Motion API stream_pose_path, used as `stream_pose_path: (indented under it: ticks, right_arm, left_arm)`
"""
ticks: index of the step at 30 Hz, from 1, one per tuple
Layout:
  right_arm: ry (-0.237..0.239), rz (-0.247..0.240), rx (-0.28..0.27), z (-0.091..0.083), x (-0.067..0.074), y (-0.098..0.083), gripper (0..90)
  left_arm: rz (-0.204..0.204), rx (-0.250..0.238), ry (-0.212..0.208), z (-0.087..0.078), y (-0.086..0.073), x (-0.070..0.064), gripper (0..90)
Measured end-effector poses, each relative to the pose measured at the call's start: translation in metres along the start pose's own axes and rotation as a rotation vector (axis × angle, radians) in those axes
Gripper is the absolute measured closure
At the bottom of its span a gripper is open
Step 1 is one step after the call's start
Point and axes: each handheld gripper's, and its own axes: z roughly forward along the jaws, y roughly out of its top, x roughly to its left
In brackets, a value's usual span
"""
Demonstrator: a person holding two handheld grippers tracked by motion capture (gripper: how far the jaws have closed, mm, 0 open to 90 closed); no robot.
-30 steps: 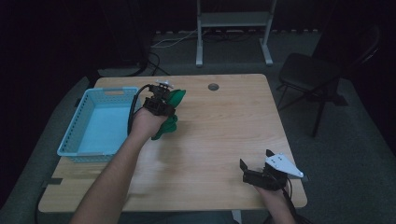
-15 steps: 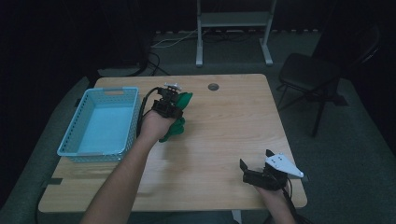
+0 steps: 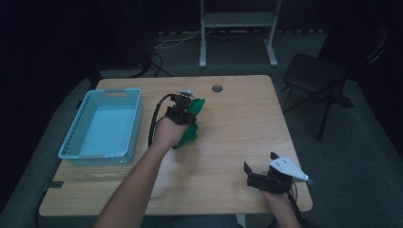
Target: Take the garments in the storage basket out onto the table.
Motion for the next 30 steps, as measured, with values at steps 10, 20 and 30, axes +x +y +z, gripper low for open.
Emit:
stream_pose_path:
  ticks: [10, 20, 30]
  right_arm:
    - [0.002, 0.001, -0.001, 0.000, 0.000, 0.000, 0.0]
    - [0.004, 0.001, -0.001, 0.000, -0.001, 0.000, 0.0]
    - [0.003, 0.001, 0.000, 0.000, 0.000, 0.000, 0.0]
  left_arm:
    - [0.006, 0.025, 0.000, 0.016, -0.007, -0.007, 60.0]
    - [-0.001, 0.038, -0.008, 0.026, -0.013, -0.008, 60.0]
    - [0.000, 0.063, -0.025, 0.038, -0.022, -0.009, 59.3]
